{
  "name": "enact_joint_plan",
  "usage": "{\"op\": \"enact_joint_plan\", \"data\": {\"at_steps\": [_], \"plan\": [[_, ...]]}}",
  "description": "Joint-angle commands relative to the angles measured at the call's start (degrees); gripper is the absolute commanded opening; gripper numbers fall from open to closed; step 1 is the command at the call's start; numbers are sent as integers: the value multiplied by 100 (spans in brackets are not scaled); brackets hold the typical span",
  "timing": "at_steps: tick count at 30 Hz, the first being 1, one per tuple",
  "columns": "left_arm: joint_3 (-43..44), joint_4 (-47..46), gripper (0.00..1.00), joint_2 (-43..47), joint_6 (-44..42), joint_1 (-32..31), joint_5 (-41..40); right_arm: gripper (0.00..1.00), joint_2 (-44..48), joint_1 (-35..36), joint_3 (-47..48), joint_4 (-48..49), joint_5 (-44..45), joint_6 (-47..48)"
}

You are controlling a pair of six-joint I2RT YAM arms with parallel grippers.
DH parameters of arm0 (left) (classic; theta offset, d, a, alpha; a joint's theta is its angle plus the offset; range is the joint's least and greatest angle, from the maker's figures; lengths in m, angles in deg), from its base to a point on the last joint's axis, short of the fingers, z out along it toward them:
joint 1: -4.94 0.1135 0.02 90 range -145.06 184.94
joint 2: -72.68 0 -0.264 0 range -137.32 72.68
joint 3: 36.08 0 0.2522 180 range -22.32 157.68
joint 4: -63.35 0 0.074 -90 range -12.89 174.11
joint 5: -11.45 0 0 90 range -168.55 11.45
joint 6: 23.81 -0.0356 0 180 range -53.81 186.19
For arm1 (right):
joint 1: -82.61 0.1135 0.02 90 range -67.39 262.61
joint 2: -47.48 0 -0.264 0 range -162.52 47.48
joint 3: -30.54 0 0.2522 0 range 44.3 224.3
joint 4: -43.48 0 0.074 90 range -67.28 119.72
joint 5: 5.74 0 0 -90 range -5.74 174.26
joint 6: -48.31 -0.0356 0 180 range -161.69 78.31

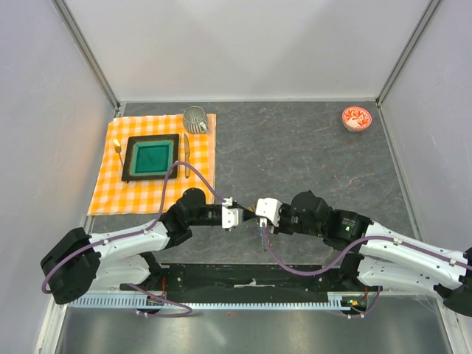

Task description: Put the keys on the keyring

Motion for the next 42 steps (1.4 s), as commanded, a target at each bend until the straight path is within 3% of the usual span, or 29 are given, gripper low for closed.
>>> {"op": "enact_joint_plan", "data": {"at_steps": [1,17,24,30,42], "plan": [[166,-494,2,-33,85,-64,171,0,-32,75,0,634,93,-166],[69,-397,2,-7,-56,-64,-575,0,609,75,-79,581,77,-193],[17,-467,2,37,-47,-64,-646,0,469,75,-9,204,199,-202],[-71,-590,2,134,-3,-64,-602,0,232,75,132,-263,823,-237],[-124,-793,2,81,155,-64,-356,0,65,75,141,-17,551,-140]]}}
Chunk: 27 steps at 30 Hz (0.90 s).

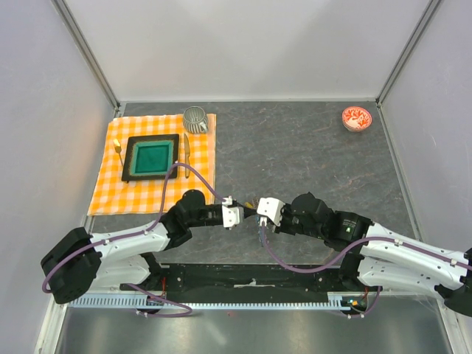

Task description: Put the keys on the keyring

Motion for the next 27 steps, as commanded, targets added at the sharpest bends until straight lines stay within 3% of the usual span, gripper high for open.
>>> {"op": "enact_joint_plan", "data": {"at_steps": [1,12,19,27], "plan": [[-26,-688,2,90,170,-36,140,0,-10,29,205,302,-52,4],[-1150,-2408,2,-270,1321,-36,-387,0,-45,29,-50,364,-227,-198],[-1283,-3507,2,-1183,1700,-44,-300,0,-317,29,-138,513,-544,-207],[-1221,-3712,2,-1360,1753,-36,-273,0,-528,29,-209,540,-588,-180]]}}
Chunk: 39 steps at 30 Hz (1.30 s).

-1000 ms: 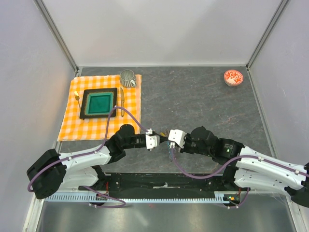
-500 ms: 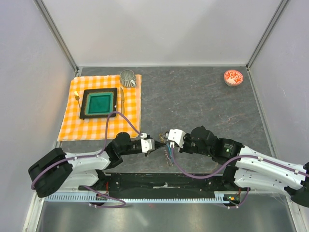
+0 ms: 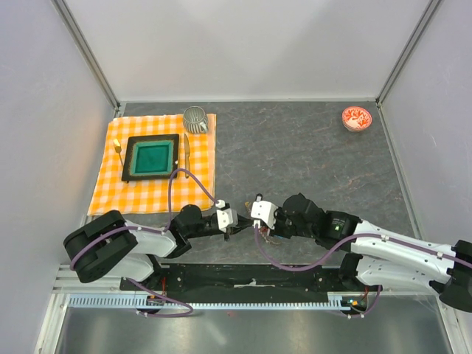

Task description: Put the keys on the keyring

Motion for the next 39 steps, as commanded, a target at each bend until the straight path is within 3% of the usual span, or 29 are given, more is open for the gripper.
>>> {"op": "enact_joint_plan", "data": {"at_steps": [1,39], "plan": [[25,-791,2,6,148,-16,-4,0,-169,29,-32,218,-70,-52],[139,-537,2,41,43,-16,111,0,-161,29,12,157,-88,10]]}}
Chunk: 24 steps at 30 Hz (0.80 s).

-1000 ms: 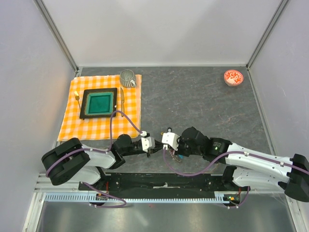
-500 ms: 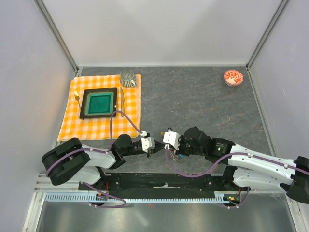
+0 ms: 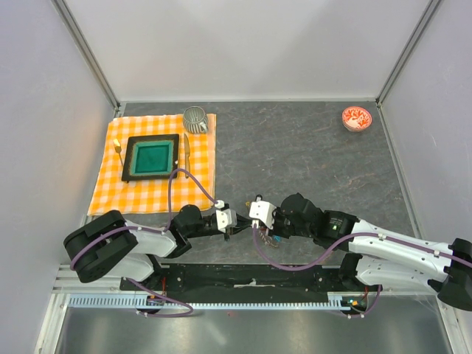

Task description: Put the keys on the keyring

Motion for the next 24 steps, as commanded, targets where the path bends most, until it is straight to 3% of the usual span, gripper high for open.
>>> {"op": "enact_joint_plan", "data": {"at_steps": [1,24], "plan": [[139,-340,2,52,6,-16,1,0,-2,29,47,22,-28,-14],[200,-279,2,26,23,-16,177,0,-81,29,118,56,-125,39]]}}
